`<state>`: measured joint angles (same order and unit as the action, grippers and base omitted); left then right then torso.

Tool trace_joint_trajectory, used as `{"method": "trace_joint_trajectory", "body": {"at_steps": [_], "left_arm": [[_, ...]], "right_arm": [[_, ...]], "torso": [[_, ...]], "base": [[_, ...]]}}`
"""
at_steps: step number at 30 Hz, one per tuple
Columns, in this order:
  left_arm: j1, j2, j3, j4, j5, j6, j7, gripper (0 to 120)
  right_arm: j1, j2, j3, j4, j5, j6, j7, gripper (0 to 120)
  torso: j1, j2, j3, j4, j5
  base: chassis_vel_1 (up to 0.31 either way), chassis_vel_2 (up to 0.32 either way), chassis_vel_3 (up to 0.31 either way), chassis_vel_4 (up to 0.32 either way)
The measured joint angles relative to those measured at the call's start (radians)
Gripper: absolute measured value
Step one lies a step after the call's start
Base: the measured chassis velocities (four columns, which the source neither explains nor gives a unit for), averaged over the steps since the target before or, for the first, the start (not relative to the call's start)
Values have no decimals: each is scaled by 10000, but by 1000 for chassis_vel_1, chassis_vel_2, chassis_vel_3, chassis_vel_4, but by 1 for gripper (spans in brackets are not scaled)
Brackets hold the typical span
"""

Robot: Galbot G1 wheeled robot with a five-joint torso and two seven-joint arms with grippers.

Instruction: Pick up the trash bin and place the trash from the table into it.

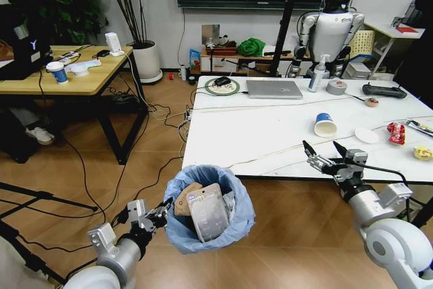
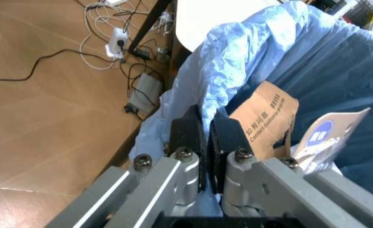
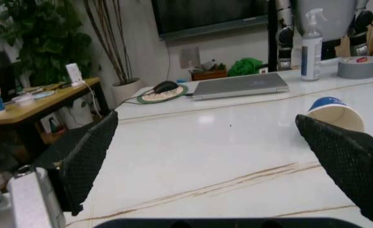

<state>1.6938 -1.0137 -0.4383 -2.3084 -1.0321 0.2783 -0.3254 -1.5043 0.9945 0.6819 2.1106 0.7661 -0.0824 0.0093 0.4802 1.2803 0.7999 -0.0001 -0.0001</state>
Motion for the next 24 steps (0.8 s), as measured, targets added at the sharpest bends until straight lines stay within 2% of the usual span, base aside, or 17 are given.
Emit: {"method": "trace_joint_trajectory", "body": {"at_steps": [11, 19, 24], "left_arm": [[121, -70, -49, -41, 89, -27, 28, 0], [198, -84, -55, -55, 154, -36, 35, 0], [252, -123, -34, -79, 198, -44, 52, 0]], "right_arm": [[-83, 733, -162, -239, -155, 47, -148, 100], [-117, 834, -149, -307, -112, 72, -224, 100], [-121, 833, -113, -300, -5, 82, -228, 100]], "torso": [[0, 0, 1, 0, 2], [0, 0, 1, 0, 1], [0, 0, 1, 0, 3]], "base": [[0, 0, 0, 0], [-16, -9, 10, 5], [-103, -78, 105, 108]]}}
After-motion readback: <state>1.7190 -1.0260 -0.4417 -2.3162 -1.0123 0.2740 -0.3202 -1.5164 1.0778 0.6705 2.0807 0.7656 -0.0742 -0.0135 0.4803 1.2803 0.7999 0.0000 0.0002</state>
